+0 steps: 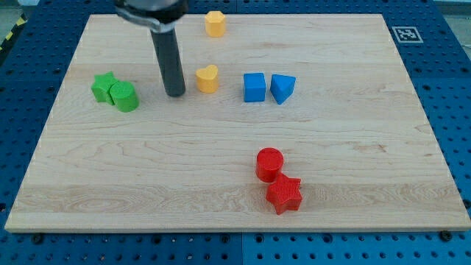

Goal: Move the yellow heart diagonally to the blue cube

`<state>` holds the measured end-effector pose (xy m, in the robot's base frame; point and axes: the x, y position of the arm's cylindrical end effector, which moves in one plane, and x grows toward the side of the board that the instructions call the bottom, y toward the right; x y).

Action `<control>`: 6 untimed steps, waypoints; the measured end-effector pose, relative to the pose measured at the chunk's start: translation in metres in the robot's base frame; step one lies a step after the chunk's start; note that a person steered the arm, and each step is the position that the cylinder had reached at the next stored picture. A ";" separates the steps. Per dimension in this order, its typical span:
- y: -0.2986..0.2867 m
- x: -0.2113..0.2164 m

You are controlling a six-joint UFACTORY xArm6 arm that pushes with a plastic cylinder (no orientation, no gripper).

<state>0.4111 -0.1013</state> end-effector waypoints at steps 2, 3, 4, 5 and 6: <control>0.016 -0.002; 0.028 -0.010; 0.045 -0.015; 0.065 -0.018; 0.071 -0.025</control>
